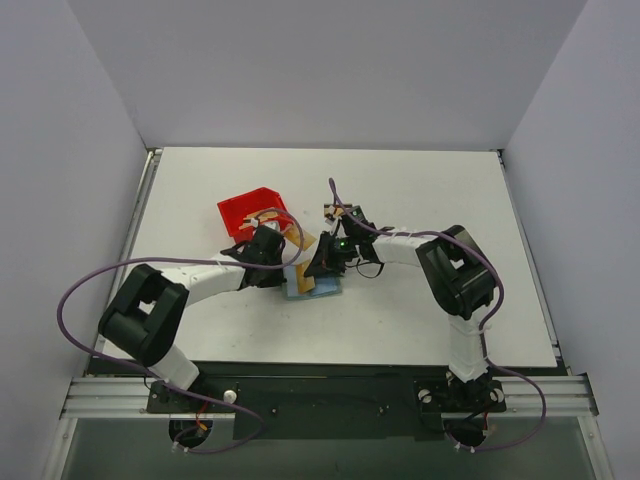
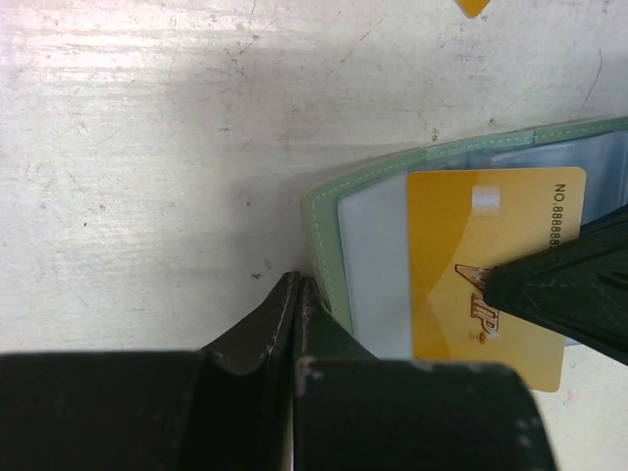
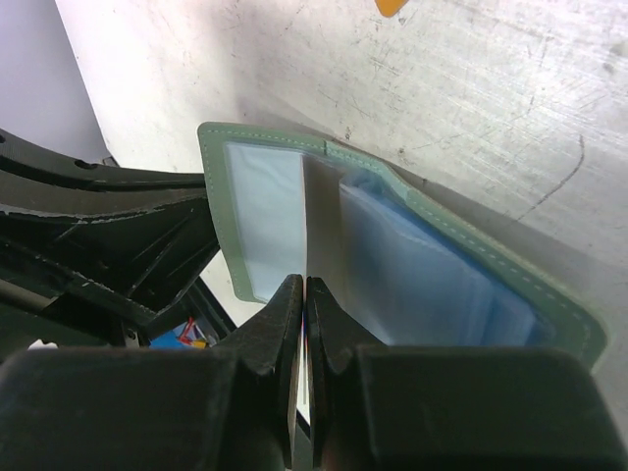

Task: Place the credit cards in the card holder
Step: Insert the credit card into the card holder.

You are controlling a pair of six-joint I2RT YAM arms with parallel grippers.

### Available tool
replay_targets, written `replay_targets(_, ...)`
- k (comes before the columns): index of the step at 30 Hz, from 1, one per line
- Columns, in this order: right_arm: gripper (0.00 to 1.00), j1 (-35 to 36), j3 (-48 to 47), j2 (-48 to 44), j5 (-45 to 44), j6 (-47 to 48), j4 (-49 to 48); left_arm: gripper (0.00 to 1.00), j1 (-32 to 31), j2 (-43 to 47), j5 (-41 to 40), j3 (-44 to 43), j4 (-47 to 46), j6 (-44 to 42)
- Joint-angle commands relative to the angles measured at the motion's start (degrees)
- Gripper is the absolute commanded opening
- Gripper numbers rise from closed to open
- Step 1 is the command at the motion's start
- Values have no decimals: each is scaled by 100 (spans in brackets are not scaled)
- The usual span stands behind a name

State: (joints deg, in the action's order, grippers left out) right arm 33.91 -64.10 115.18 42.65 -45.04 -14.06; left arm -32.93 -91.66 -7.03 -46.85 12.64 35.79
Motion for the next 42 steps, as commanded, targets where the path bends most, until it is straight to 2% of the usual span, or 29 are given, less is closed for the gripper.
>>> replay_targets(1,0,80,-217,58,-99,21,27,0,14,-264,79,-8,-60,-37)
replay_targets(13,0,89,-103,-179,-521,417,571,0,-267,-810,53,-351,-52,-143)
replay_targets(21,0,81,-15,-109,-591,452,615,0,-144,-143,-1062,-316,800,297)
replay_targets(26,0,72,-6,-153,-662,496,686,0,-144,323,-1459,-430,1091,332)
replay_targets(28,0,72,-15,-171,-671,513,712,0,-144,437,-1363,-457,899,201)
replay_targets(34,0,72,-6,-188,-644,557,747,0,-188,807,59,-17,-594,-406)
replay_targets(42,0,54,-50,-188,-565,610,765,0,-311,368,992,79,-1176,-582)
